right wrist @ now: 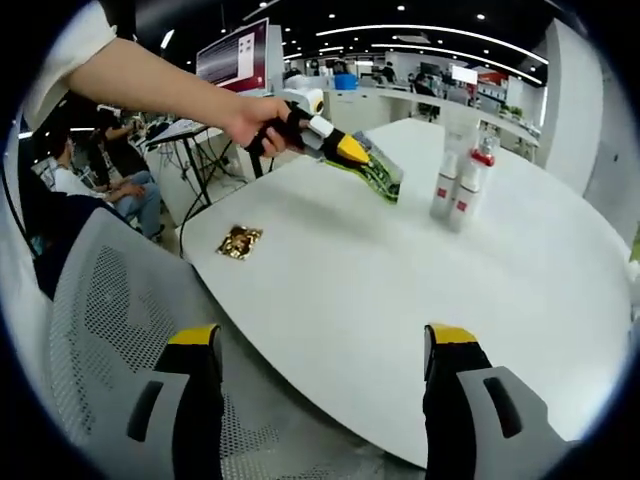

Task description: Arrange the skincare products in the storage area until every visible bottle or jar stands upright without overlapping.

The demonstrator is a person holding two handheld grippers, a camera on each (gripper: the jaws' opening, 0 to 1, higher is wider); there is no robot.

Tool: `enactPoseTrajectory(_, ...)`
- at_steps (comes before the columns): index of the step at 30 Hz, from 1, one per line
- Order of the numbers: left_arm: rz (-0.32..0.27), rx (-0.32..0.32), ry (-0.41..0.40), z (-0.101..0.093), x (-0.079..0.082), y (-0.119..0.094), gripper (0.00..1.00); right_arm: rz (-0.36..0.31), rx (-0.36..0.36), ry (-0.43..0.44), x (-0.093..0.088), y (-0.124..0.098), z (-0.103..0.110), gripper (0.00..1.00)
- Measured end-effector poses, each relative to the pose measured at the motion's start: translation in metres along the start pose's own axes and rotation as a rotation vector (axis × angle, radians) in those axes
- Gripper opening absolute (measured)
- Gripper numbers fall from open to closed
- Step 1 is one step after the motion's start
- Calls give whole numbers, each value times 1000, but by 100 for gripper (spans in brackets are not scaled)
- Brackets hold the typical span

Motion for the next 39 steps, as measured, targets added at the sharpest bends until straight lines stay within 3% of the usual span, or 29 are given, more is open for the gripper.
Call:
enactPoseTrajectory(13, 81, 0, 85, 15, 22, 18, 3, 23, -15, 11, -4, 2, -4, 78)
enactPoseTrajectory(26, 144, 21, 91, 39, 22, 44, 3, 37, -27, 18, -7, 3, -8, 79)
enactPoseTrajectory(34, 193, 24, 101, 40, 19, 58, 3, 39, -32, 21, -7, 3, -9, 79)
enactPoseTrajectory(39, 209, 59, 78, 47, 18, 61, 3, 43, -33, 22, -8, 4, -9, 79)
Point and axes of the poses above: the point that each gripper's makers call its tool centre point, and the gripper's own axes: y roughly forward along the fingers, z roughly to its left, x roughly out of its top, the point moved 1 cm from there along -y, roughly backward along the fingers, and after that the axes turned 8 degrees about -x, right-handed, at the moved point
